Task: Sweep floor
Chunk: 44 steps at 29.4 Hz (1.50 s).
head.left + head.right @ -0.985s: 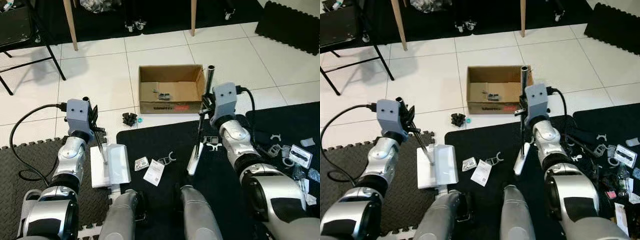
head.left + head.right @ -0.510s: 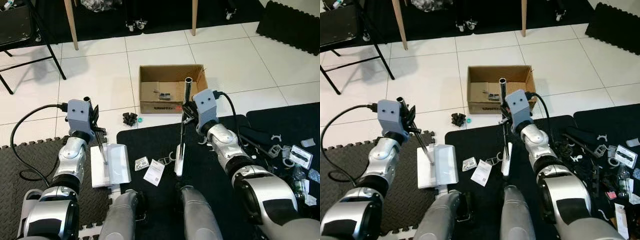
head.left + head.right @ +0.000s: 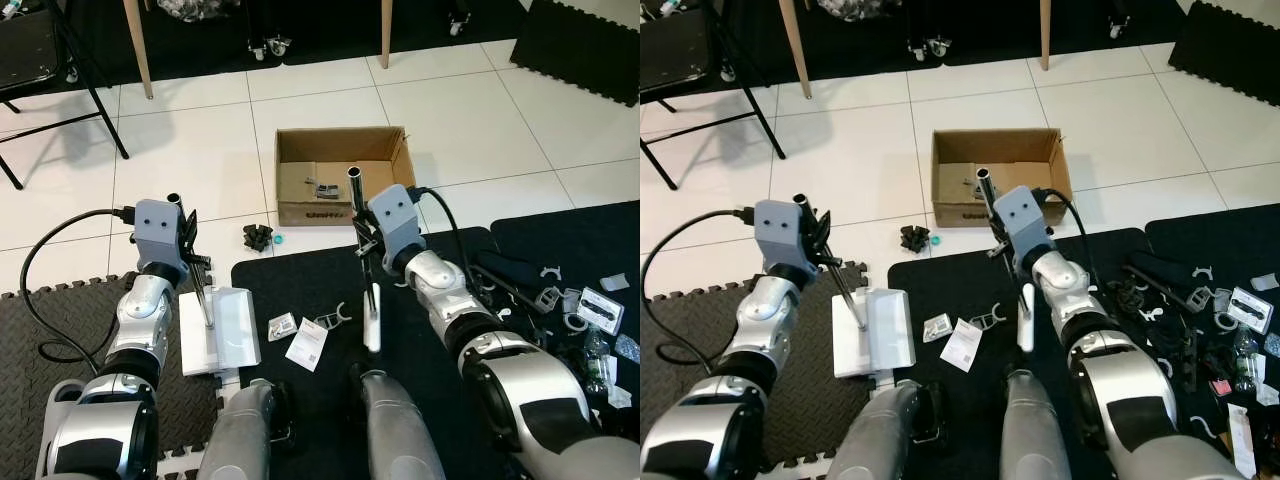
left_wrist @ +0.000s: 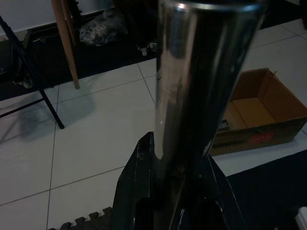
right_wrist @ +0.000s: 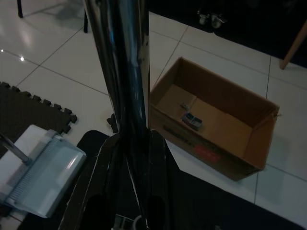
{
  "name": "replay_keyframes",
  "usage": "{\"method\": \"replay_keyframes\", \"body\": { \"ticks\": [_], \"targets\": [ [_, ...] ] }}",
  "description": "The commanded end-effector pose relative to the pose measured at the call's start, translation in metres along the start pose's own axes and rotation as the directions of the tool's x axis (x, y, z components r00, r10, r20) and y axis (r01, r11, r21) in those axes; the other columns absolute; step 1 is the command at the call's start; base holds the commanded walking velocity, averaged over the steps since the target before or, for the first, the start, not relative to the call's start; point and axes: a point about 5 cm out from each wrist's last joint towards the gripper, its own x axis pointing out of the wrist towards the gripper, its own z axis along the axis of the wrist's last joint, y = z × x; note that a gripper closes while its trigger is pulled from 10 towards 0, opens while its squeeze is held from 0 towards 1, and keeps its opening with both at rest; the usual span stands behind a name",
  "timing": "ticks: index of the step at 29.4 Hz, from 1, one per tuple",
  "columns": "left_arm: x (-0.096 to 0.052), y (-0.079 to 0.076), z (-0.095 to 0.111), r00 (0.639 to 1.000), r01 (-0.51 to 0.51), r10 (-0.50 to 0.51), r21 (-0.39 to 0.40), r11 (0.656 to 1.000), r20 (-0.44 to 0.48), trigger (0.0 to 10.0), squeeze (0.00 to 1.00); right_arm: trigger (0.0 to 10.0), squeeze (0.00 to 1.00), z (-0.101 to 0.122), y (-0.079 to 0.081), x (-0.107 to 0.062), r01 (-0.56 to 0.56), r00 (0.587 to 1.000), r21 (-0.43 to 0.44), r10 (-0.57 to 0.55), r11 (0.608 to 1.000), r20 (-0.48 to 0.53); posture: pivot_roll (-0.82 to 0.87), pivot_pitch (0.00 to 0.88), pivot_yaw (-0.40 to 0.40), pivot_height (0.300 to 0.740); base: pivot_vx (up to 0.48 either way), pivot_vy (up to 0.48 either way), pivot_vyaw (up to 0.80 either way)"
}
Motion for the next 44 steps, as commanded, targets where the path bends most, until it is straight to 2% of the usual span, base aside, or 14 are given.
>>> {"method": "replay_keyframes", "body": {
  "ticks": [1, 9, 12, 15, 22, 24, 25, 26, 28, 30, 36, 38, 41, 44],
  "targets": [
    [-0.015, -0.007, -0.026, 0.993, 0.013, -0.018, -0.037, 0.999, -0.115, 10.0, 0.00, 10.0, 0.00, 0.000, 0.000, 0.001, 0.028, 1.000, 0.060, -0.028, 0.998, -0.002, -0.01, 0.195, -0.017, 0.740, 0.000, 0.000, 0.00],
    [-0.015, -0.007, -0.025, 0.994, 0.012, -0.016, -0.035, 0.999, -0.112, 10.0, 0.00, 10.0, 0.00, 0.006, 0.005, 0.006, 0.034, 0.999, 0.160, -0.040, 0.987, 0.037, -0.01, 0.194, -0.019, 0.740, 0.000, 0.000, 0.00],
    [-0.014, -0.008, -0.024, 0.994, 0.017, -0.020, -0.036, 0.999, -0.107, 10.0, 0.00, 10.0, 0.00, 0.011, 0.022, 0.013, 0.007, 0.998, 0.200, -0.018, 0.980, 0.054, 0.00, 0.198, -0.019, 0.740, 0.000, 0.000, 0.00],
    [-0.014, -0.009, -0.024, 0.994, 0.018, -0.022, -0.036, 0.999, -0.105, 10.0, 0.00, 10.0, 0.00, 0.015, 0.030, 0.017, -0.007, 0.998, 0.208, -0.006, 0.978, 0.061, 0.00, 0.199, -0.020, 0.740, 0.000, 0.000, 0.00],
    [-0.014, -0.010, -0.024, 0.994, 0.018, -0.022, -0.039, 0.999, -0.103, 10.0, 0.00, 10.0, 0.00, 0.022, 0.040, 0.023, -0.009, 0.997, 0.249, -0.010, 0.969, 0.077, 0.02, 0.200, -0.029, 0.740, 0.000, 0.000, 0.00],
    [-0.015, -0.011, -0.025, 0.995, 0.016, -0.020, -0.041, 0.999, -0.101, 10.0, 0.00, 10.0, 0.00, 0.029, 0.057, 0.028, -0.040, 0.995, 0.286, 0.014, 0.957, 0.094, 0.03, 0.200, -0.032, 0.740, 0.000, 0.000, 0.00],
    [-0.015, -0.011, -0.025, 0.995, 0.016, -0.020, -0.041, 0.999, -0.101, 10.0, 0.00, 10.0, 0.00, 0.029, 0.057, 0.028, -0.040, 0.995, 0.286, 0.014, 0.957, 0.094, 0.03, 0.200, -0.032, 0.740, 0.000, 0.000, 0.00],
    [-0.015, -0.011, -0.025, 0.995, 0.016, -0.020, -0.041, 0.999, -0.100, 10.0, 0.00, 10.0, 0.00, 0.032, 0.064, 0.030, -0.057, 0.994, 0.293, 0.028, 0.954, 0.101, 0.03, 0.200, -0.032, 0.740, 0.000, 0.000, 0.00],
    [-0.015, -0.011, -0.025, 0.995, 0.016, -0.020, -0.041, 0.999, -0.100, 10.0, 0.00, 10.0, 0.00, 0.032, 0.064, 0.030, -0.057, 0.994, 0.293, 0.028, 0.954, 0.101, 0.03, 0.200, -0.032, 0.740, 0.000, 0.000, 0.00],
    [-0.016, -0.011, -0.026, 0.995, 0.015, -0.020, -0.041, 0.999, -0.102, 10.0, 0.00, 10.0, 0.00, 0.039, 0.081, 0.035, -0.103, 0.990, 0.330, 0.065, 0.938, 0.125, 0.04, 0.200, -0.034, 0.740, 0.000, 0.000, 0.00],
    [-0.017, -0.014, -0.027, 0.994, 0.019, -0.024, -0.044, 0.999, -0.108, 10.0, 0.00, 10.0, 0.00, 0.051, 0.097, 0.039, -0.143, 0.983, 0.385, 0.085, 0.912, 0.164, 0.03, 0.200, -0.032, 0.740, 0.000, 0.000, 0.00],
    [-0.017, -0.015, -0.028, 0.994, 0.023, -0.028, -0.047, 0.999, -0.110, 10.0, 0.00, 10.0, 0.00, 0.061, 0.107, 0.042, -0.179, 0.973, 0.397, 0.102, 0.900, 0.207, 0.03, 0.201, -0.029, 0.740, 0.000, 0.000, 0.00],
    [-0.016, -0.016, -0.028, 0.993, 0.025, -0.030, -0.047, 0.999, -0.111, 10.0, 0.00, 10.0, 0.00, 0.064, 0.110, 0.042, -0.190, 0.970, 0.403, 0.107, 0.895, 0.220, 0.03, 0.201, -0.029, 0.740, 0.000, 0.000, 0.00],
    [-0.015, -0.018, -0.027, 0.993, 0.032, -0.037, -0.050, 0.998, -0.113, 10.0, 0.00, 10.0, 0.00, 0.082, 0.127, 0.046, -0.252, 0.948, 0.412, 0.137, 0.876, 0.288, 0.02, 0.202, -0.025, 0.740, 0.000, 0.000, 0.00]
  ]
}}
